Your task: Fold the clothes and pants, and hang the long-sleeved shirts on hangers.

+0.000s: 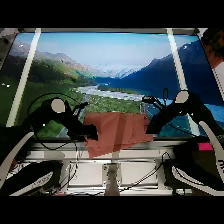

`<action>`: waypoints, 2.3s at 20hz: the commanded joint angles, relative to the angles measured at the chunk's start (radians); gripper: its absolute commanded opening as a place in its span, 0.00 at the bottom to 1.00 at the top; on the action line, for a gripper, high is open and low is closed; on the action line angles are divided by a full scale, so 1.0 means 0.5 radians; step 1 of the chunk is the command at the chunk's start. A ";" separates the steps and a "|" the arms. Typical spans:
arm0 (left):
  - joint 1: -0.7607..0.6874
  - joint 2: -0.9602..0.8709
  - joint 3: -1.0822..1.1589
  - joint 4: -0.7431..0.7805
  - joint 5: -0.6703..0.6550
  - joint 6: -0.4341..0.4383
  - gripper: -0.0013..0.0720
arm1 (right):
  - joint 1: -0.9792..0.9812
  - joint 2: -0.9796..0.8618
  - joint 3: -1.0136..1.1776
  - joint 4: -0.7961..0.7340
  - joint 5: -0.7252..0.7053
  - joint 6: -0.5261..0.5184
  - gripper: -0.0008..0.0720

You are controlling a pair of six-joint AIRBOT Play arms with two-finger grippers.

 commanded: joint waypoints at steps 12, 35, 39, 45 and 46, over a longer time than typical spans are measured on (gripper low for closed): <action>0.182 0.002 0.148 -0.220 0.780 0.414 0.97 | -0.858 -0.101 -0.033 0.289 -0.192 0.600 0.80; 0.182 0.002 0.149 -0.319 0.885 0.429 0.97 | -0.077 -0.624 -0.314 0.714 -0.769 0.871 0.13; 0.182 0.002 0.149 -0.318 0.918 0.430 0.97 | -0.009 -0.622 -0.190 0.754 -0.734 0.684 0.03; 0.184 0.006 0.150 -0.319 1.292 0.430 0.08 | -0.168 -0.464 0.413 0.407 -1.015 0.761 0.03; 0.184 0.006 0.150 -0.319 1.367 0.441 0.04 | -0.220 -0.422 0.497 0.298 -1.125 0.845 0.03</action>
